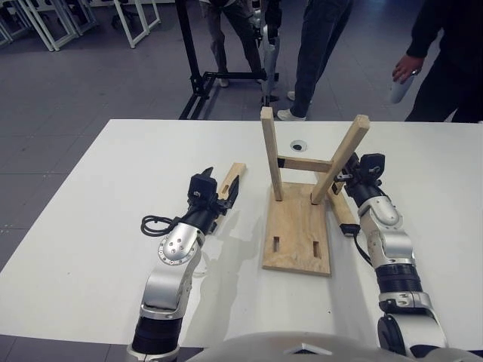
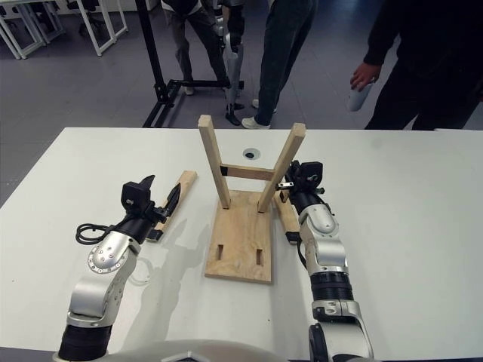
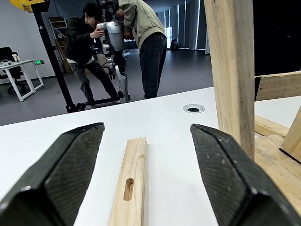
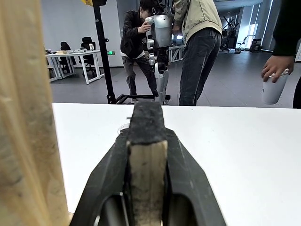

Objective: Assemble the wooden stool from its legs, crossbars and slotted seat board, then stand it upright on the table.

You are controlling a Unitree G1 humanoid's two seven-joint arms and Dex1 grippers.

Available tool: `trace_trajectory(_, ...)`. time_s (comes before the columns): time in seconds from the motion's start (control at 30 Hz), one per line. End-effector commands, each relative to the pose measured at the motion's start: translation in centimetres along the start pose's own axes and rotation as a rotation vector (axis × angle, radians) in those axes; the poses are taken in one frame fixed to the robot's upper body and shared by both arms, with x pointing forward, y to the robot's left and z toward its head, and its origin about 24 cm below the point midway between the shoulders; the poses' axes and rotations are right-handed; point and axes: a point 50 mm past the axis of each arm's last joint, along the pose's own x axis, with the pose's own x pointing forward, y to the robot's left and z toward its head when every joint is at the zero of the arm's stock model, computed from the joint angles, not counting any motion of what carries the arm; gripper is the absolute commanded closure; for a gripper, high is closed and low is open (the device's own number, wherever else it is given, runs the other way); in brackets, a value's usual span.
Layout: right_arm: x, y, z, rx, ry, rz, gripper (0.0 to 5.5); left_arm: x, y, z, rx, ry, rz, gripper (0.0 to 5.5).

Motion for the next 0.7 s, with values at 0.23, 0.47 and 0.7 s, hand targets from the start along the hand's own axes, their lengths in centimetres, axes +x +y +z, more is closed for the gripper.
trace_trajectory(0.23, -5.8, -2.1, -0.2, -0.063, 0.068, -0.226, 5.08, -0.1, 0.1, 0.0, 0.009, 0.004, 0.009, 2.10)
trace_trajectory(0.47, -7.2, -3.1, 2.6, -0.127, -0.015, -0.351, 5.08, 0.0, 0.1, 0.0, 0.011, 0.000, 0.007, 2.10)
trace_trajectory(0.7, -7.0, -4.2, 2.6, -0.106, -0.014, -0.405, 5.08, -0.1, 0.0, 0.0, 0.008, -0.001, 0.010, 2.10)
